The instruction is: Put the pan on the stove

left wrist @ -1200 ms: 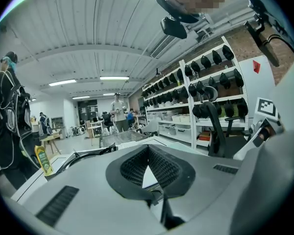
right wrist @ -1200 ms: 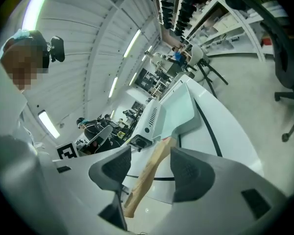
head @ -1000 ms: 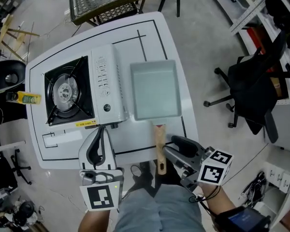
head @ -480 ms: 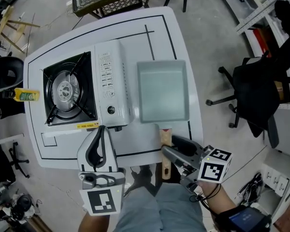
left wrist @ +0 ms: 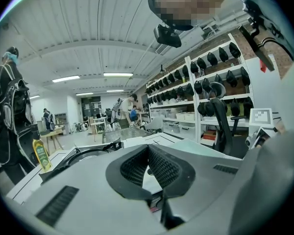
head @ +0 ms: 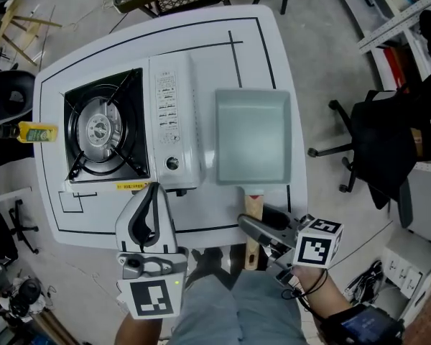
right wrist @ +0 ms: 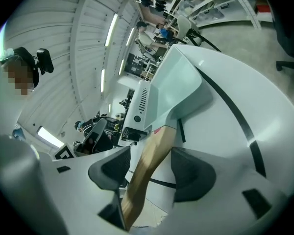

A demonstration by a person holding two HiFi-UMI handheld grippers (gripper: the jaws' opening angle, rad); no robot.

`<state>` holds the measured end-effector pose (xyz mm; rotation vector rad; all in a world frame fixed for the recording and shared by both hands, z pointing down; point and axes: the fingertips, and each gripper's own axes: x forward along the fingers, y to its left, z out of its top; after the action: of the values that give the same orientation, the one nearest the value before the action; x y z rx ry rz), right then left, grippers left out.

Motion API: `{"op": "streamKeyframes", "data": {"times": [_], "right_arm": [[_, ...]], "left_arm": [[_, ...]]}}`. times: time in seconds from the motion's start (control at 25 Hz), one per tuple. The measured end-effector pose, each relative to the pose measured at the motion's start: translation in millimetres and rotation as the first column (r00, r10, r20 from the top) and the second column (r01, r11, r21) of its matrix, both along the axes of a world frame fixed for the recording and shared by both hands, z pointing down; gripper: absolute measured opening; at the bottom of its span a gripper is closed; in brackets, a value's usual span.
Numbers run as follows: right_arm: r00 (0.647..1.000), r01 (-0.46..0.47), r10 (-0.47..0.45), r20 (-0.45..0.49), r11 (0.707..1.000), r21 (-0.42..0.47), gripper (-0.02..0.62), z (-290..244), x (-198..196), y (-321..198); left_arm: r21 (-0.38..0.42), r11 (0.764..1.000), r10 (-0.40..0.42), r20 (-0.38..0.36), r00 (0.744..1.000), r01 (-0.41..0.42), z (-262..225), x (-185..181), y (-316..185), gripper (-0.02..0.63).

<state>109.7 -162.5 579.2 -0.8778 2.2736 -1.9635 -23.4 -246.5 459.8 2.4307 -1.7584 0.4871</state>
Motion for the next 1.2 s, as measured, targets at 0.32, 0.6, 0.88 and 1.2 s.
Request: {"op": "streamKeyframes", "data": {"times": [0.32,0.6,0.88,1.2], "right_arm": [[0.999,0.022,-0.02,0.028,0.997,-0.072,0.232,5,-9,-4],[1.0,0.015,-0.013,0.014,0.992,-0.122,0.23,12,-13,-6],[0.999,0.028,-0.026,0.019,0.991,-0.128,0.219,13,-15,-6],[0.994,0.004,0.017,0.112,0.983,-0.183,0.173,12,-19,-4]], "left_arm": [[-0.011,0.999,-0.035,0.0,0.999,0.035,5,-12,-1,0.017],[-0.024,0.999,-0.049,-0.004,0.999,0.049,8,-18,-2,0.017],[-0.033,0.998,-0.05,-0.004,0.999,0.05,9,-21,1,0.017],[-0.028,0.998,-0.06,0.004,0.998,0.06,3,-27,7,0.017]]}}
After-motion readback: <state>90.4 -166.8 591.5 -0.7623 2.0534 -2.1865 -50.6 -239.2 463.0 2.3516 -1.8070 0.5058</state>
